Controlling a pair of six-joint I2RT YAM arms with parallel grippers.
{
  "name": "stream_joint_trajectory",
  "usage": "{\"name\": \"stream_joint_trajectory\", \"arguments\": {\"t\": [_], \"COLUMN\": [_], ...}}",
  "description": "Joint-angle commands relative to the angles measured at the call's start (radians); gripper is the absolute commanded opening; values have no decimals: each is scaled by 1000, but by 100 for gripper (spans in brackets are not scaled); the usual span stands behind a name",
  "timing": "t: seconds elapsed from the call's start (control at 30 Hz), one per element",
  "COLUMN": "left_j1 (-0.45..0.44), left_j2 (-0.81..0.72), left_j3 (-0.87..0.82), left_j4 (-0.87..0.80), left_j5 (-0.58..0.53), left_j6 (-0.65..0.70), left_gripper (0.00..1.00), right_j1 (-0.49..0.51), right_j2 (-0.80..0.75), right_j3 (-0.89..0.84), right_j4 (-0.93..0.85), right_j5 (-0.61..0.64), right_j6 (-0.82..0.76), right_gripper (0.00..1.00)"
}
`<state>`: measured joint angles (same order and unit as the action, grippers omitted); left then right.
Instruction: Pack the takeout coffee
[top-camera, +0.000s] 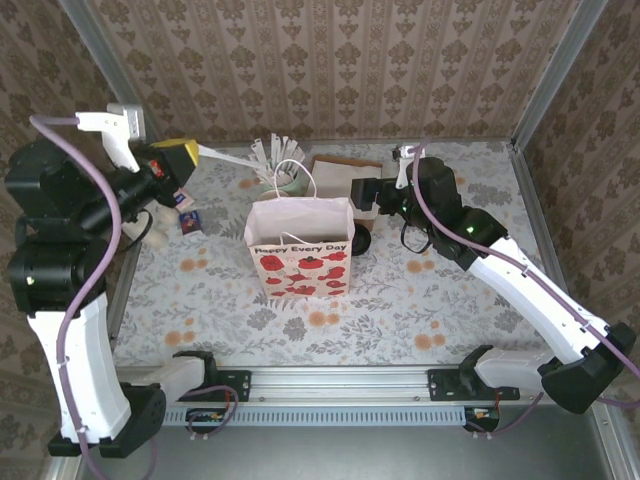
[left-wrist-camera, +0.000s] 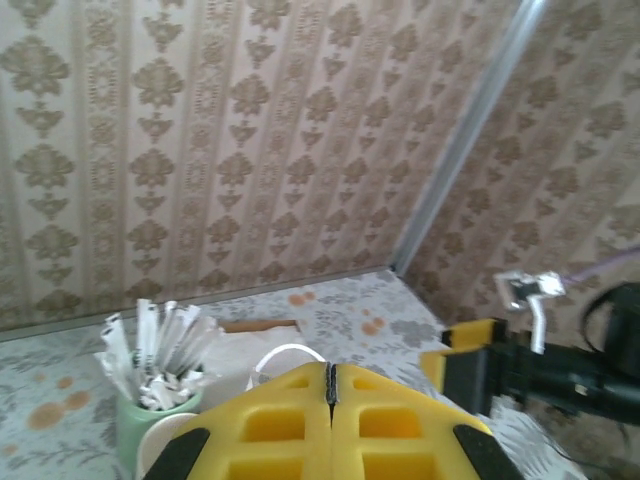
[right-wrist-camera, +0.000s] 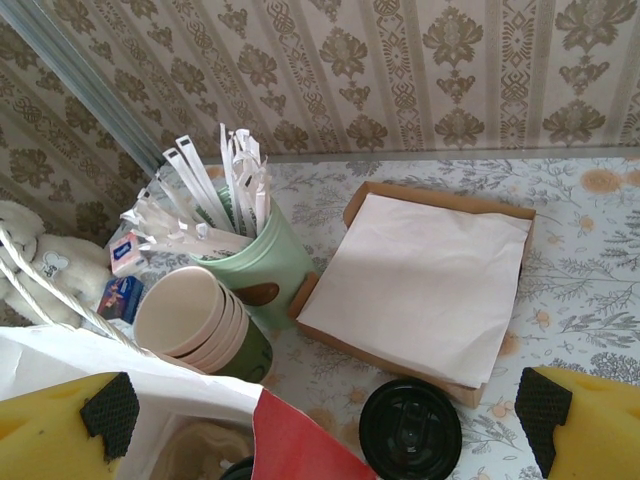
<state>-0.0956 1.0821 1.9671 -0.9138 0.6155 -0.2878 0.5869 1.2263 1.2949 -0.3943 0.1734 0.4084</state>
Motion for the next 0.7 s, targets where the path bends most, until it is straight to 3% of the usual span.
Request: {"name": "stream_joint_trajectory", "arguments": {"t": [0.0, 0.3, 0.5, 0.67], "left_j1": [8, 9, 8, 8], "left_j2": [-50, -75, -15, -10], "left_j3": [-28, -164, -137, -181], "left_j4": [-43, -97, -298, -355], "left_j5": [105, 159, 100, 74], "left_j6": [-29, -18, 103, 161], "left_gripper": [0, 0, 0, 0], "right_j1": [-3, 1, 1, 1], "right_j2": [9, -12, -30, -46], "right_j3": [25, 24, 25, 7], "right_j4": [14, 1, -8, -5], "right_j5": [-4, -19, -38, -32], "right_j6": [27, 49, 35, 35], "right_gripper": [100, 100, 100, 100]}}
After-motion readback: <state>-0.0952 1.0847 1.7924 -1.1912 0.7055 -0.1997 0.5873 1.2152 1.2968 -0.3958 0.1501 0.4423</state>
